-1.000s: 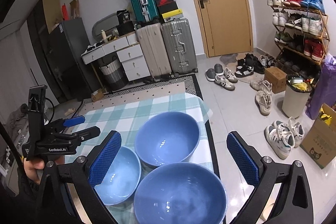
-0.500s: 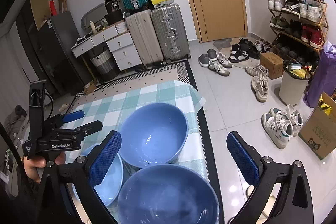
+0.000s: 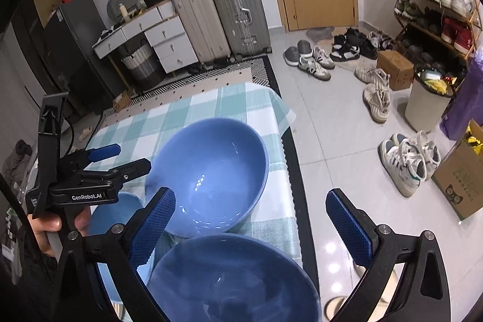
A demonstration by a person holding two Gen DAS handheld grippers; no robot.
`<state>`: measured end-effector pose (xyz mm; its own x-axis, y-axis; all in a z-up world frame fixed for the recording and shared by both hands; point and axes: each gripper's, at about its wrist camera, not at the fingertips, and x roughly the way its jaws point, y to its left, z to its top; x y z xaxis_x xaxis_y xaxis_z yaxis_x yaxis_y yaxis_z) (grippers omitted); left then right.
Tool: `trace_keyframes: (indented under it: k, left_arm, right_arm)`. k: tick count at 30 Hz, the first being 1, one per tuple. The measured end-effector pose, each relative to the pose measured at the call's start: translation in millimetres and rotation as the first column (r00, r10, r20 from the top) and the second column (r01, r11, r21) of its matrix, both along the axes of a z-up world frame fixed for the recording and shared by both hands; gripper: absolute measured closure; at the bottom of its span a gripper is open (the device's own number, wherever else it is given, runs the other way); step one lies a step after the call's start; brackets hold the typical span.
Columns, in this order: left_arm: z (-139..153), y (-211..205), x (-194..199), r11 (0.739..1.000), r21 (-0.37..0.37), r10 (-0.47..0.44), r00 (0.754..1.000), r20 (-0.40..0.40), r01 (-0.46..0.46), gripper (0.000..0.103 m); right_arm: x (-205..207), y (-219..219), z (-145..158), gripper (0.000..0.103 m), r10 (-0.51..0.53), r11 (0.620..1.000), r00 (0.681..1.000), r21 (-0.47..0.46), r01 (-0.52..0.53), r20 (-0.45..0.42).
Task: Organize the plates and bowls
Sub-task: 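Move the left gripper past the plates to the light-blue bowls, then close the left gripper on the rim of a light-blue bowl, then lift the blue bowl with the left gripper toward another blue bowl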
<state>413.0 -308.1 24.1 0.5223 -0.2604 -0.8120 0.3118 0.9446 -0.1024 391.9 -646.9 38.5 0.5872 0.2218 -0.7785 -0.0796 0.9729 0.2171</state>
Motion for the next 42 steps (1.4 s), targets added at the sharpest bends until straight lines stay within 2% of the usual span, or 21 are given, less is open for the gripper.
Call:
trace_keyframes:
  k: [6, 10, 13, 15, 19, 22, 23, 25, 27, 28, 34, 37, 42]
  left_arm:
    - [-23.2, -2.5, 18.2, 1.0, 0.014, 0.001, 0.999, -0.048, 0.0, 0.001]
    - [-34.0, -3.9, 24.7, 1.0, 0.017, -0.006, 0.997, -0.074, 0.007, 0.002]
    - [-40.3, -5.8, 28.1, 1.0, 0.023, -0.014, 0.996, -0.086, 0.016, 0.007]
    - [-44.9, -6.1, 30.9, 1.0, 0.024, -0.018, 0.995, -0.098, 0.021, 0.014]
    - [-51.2, -7.2, 34.6, 0.999, -0.01, -0.044, 0.991, -0.127, 0.043, 0.028]
    - [-55.2, -8.2, 36.6, 0.999, -0.022, -0.048, 0.988, -0.145, 0.045, 0.04]
    - [-55.7, -9.1, 36.4, 0.999, -0.023, -0.051, 0.988, -0.147, 0.048, 0.047]
    - [-56.0, -10.5, 35.2, 0.998, -0.032, -0.06, 0.987, -0.149, 0.056, 0.055]
    - [-55.8, -11.7, 33.4, 0.998, -0.028, -0.064, 0.987, -0.149, 0.061, 0.068]
    - [-55.9, -12.4, 33.0, 0.998, -0.025, -0.066, 0.986, -0.15, 0.063, 0.071]
    - [-49.8, -15.1, 25.3, 0.995, -0.051, -0.094, 0.986, -0.141, 0.088, 0.09]
    - [-45.6, -20.0, 19.2, 0.995, -0.012, -0.099, 0.989, -0.113, 0.098, 0.09]
    - [-35.2, -20.6, 13.7, 0.995, -0.027, -0.101, 0.99, -0.1, 0.098, 0.091]
  right_arm:
    - [19.2, -0.6, -22.9, 0.002, -0.004, 1.0, 0.998, 0.011, 0.005, -0.057]
    - [28.8, -1.7, -38.0, 0.012, -0.002, 1.0, 0.995, 0.004, 0.002, -0.097]
    - [33.6, -1.8, -47.2, 0.02, 0.003, 1.0, 0.992, 0.005, -0.002, -0.125]
    - [34.9, -1.0, -51.1, 0.023, 0.007, 1.0, 0.991, 0.01, -0.005, -0.133]
    - [36.5, 2.1, -56.3, 0.037, 0.023, 1.0, 0.989, 0.02, -0.021, -0.144]
    - [35.5, 6.0, -57.6, 0.052, 0.031, 0.999, 0.991, 0.013, -0.03, -0.134]
    - [34.3, 7.3, -56.5, 0.058, 0.034, 0.999, 0.992, 0.008, -0.033, -0.125]
    - [32.7, 9.0, -55.1, 0.066, 0.036, 0.999, 0.993, 0.001, -0.036, -0.113]
    - [32.2, 8.6, -55.0, 0.074, 0.026, 1.0, 0.993, 0.0, -0.026, -0.113]
    - [32.3, 8.9, -55.0, 0.078, 0.024, 1.0, 0.993, -0.005, -0.025, -0.115]
    - [32.5, 10.8, -57.5, 0.086, 0.029, 1.0, 0.991, 0.008, -0.028, -0.131]
    - [31.1, 11.8, -56.3, 0.088, 0.025, 1.0, 0.993, 0.001, -0.025, -0.116]
    - [28.6, 11.8, -50.1, 0.088, 0.015, 1.0, 0.996, -0.007, -0.015, -0.092]
